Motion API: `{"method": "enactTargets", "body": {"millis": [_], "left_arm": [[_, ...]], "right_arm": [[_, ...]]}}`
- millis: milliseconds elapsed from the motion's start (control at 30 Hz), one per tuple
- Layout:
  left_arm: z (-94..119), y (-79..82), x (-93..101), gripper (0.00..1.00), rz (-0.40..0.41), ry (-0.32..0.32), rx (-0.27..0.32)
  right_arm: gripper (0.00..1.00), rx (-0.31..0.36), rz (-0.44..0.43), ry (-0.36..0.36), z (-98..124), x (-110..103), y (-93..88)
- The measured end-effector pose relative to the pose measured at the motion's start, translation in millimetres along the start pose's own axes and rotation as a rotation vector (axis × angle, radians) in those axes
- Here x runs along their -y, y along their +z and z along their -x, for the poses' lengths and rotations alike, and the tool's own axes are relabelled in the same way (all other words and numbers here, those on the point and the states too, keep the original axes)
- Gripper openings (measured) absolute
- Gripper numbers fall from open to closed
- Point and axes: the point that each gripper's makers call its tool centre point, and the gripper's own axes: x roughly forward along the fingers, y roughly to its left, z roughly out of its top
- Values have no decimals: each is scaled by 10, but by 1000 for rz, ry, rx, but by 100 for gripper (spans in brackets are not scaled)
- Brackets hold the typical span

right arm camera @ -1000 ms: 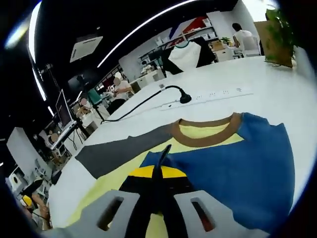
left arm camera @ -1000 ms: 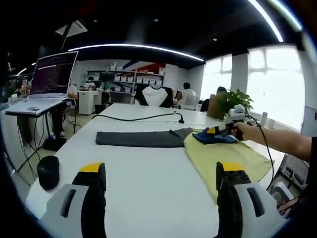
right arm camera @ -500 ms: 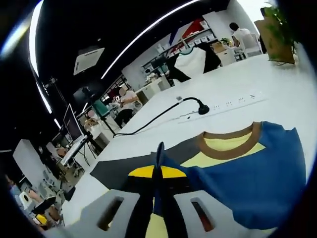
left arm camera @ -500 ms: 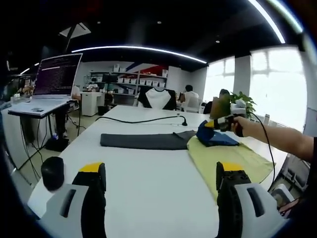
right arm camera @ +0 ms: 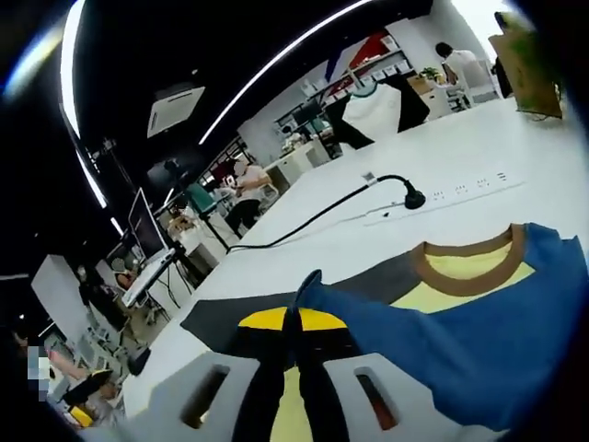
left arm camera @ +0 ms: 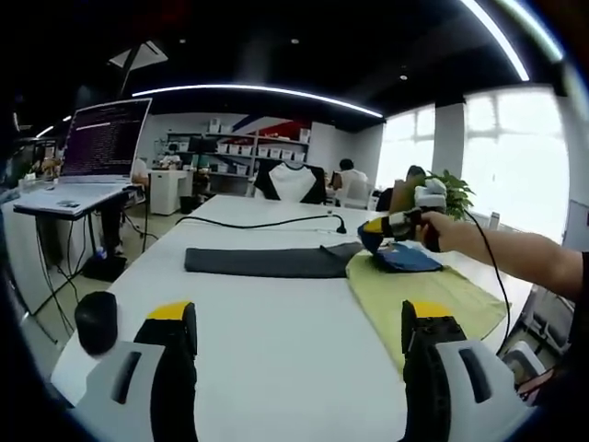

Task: Fold the garment on the visible template until the final outline fits inside the template.

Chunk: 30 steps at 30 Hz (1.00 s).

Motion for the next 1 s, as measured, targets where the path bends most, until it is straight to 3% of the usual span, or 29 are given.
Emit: {"method": "enactTargets", "body": {"millis": [333,567,733,933,1000], "left_arm": [[15,-15,9,97,1,-5,0],[8,-30,-22,97,7,-6,0],[-19,-45,-39,97,10,-12,-5],[-42,-50,-40,97,13,-16,-8],[-47,-50,-39,97,13,-16,-9]], "right_arm": [[0,-60,21,-31,-248,39,-242],[0,-88,24,-54,-308,71,-404],[1,-144,72,-51,-351,22,-571],[1,-151,83,-64,-381,15,-593],[1,-157,87,-67,-445,48,-524]]}}
